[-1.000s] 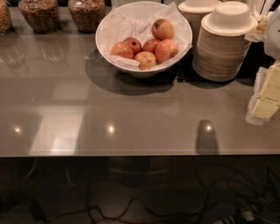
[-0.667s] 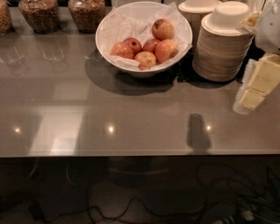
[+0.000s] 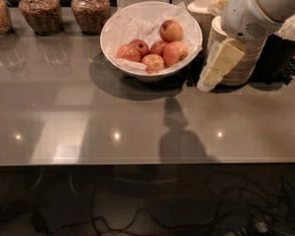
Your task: Pick apple from white bowl
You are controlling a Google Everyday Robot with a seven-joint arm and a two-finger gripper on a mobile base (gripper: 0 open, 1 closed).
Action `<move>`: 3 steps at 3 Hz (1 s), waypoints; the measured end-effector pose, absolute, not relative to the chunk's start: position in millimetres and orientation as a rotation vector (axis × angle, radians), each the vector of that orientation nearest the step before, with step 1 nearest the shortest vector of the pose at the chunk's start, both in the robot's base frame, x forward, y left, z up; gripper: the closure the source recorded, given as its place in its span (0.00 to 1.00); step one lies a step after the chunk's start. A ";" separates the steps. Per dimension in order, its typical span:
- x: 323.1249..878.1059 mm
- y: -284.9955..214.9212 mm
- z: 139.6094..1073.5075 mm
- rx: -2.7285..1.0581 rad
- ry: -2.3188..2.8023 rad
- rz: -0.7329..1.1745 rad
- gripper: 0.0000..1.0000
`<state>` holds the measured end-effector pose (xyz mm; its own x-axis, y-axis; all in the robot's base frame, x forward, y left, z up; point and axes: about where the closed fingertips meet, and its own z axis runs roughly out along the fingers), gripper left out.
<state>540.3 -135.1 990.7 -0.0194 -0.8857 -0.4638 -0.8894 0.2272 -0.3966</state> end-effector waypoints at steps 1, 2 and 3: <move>574.8 -112.7 990.6 -1.579 1.845 -0.013 0.00; 612.1 -96.2 990.9 -1.497 1.869 -0.068 0.00; 643.8 -85.7 989.0 -1.400 1.919 -0.125 0.00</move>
Offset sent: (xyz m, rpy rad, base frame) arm 0.1178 0.0555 0.0004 0.0458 -0.1331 -0.1854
